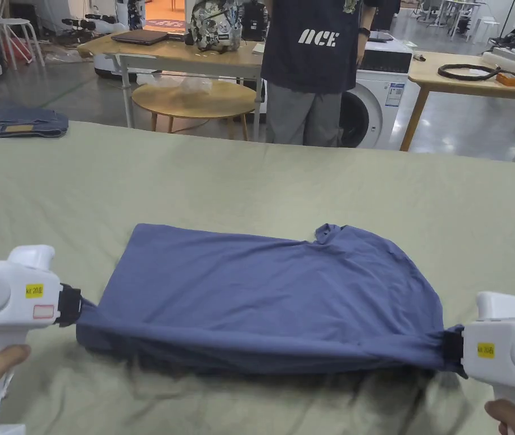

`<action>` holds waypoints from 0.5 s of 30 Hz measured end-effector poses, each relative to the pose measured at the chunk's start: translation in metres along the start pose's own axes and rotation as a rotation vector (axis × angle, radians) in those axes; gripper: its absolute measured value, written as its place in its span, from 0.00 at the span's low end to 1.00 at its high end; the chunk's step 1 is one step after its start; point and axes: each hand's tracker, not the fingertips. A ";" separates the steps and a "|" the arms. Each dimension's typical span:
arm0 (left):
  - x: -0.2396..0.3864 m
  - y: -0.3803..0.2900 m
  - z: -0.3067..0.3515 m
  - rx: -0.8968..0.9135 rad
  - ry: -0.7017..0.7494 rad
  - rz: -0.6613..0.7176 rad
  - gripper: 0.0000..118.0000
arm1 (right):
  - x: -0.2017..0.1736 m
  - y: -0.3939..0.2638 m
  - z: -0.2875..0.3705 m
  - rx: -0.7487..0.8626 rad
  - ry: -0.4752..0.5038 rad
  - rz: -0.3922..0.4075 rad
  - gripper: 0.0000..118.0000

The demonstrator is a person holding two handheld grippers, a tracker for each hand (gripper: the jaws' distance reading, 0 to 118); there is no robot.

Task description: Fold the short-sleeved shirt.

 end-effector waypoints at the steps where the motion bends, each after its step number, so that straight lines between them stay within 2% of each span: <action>1: 0.000 0.007 -0.008 0.014 0.002 0.001 0.00 | -0.001 0.009 -0.006 0.004 0.001 -0.003 0.05; 9: 0.005 0.054 -0.069 -0.009 0.010 0.026 0.00 | -0.004 0.070 -0.083 -0.073 0.009 -0.059 0.05; 15: 0.013 0.071 -0.111 -0.088 0.032 0.013 0.00 | -0.004 0.086 -0.136 -0.165 0.011 -0.084 0.06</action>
